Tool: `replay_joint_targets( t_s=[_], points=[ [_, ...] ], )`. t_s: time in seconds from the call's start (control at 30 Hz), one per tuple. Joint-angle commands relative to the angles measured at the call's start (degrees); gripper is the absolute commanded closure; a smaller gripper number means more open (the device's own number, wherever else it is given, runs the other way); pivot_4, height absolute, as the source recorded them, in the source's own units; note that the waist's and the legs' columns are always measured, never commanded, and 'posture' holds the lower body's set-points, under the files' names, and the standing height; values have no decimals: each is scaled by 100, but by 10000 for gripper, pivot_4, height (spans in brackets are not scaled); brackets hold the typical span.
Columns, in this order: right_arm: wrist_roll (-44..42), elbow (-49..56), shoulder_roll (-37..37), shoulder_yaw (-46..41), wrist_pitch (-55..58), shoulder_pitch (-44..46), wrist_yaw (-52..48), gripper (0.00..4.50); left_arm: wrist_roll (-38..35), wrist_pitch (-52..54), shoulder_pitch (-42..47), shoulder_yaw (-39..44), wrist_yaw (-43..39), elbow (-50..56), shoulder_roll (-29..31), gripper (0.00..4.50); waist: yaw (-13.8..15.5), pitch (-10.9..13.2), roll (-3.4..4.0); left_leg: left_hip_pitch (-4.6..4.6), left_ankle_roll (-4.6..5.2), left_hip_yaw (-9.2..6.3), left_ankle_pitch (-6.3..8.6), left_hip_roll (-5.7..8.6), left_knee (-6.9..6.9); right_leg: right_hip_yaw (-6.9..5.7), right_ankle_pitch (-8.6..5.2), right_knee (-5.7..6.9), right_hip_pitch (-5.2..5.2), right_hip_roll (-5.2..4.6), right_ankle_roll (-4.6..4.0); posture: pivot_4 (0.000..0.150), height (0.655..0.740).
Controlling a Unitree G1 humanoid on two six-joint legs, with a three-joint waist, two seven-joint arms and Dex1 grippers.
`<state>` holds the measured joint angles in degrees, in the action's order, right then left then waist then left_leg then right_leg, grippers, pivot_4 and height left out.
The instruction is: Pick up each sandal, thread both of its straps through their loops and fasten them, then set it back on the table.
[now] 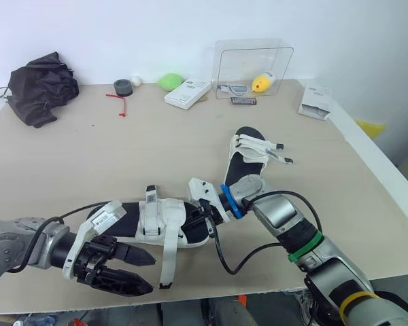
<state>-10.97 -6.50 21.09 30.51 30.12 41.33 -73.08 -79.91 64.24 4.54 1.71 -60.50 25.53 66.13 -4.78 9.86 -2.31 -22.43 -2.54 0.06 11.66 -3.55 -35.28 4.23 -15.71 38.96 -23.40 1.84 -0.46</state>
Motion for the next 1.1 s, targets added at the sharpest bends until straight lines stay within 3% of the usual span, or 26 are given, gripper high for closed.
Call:
replay_joint_targets(
  t_s=[0.03,0.3,0.67,0.83,0.93,1.1],
  points=[
    [329,-226,182,236,270,-252,157,45000,-333,230,0,165,427,-22,-164,494,2,-1,-2,0,0,0,0,0,-1,0,0,0,0,-1,0,1500,7400],
    [297,-116,190,168,410,-262,223,45000,1426,-394,-766,-358,315,320,-499,494,12,-1,-1,0,-22,4,8,5,-1,4,-4,0,-2,-3,0,1500,7400],
    [305,14,218,139,512,-334,260,45000,2275,-711,-356,-732,887,208,-1688,494,46,-6,4,0,-24,7,7,21,-5,6,-6,-1,5,-15,6,1500,7400],
    [305,9,220,128,523,-303,265,45000,2391,-682,-252,-860,870,231,-1965,494,46,-12,-2,0,-24,8,7,27,-10,8,4,-1,8,-11,27,1500,7400],
    [309,34,254,129,525,-321,250,45000,2448,-663,-286,-890,812,180,-2000,7980,46,-12,-2,-1,-24,5,7,27,-11,7,9,-1,9,-11,36,1500,7400],
    [308,59,263,144,534,-325,242,45000,2768,-845,-238,-979,648,62,-2006,33269,47,-12,-2,-2,-24,6,7,30,-11,7,10,-1,8,-11,39,1500,7400]
  ],
)
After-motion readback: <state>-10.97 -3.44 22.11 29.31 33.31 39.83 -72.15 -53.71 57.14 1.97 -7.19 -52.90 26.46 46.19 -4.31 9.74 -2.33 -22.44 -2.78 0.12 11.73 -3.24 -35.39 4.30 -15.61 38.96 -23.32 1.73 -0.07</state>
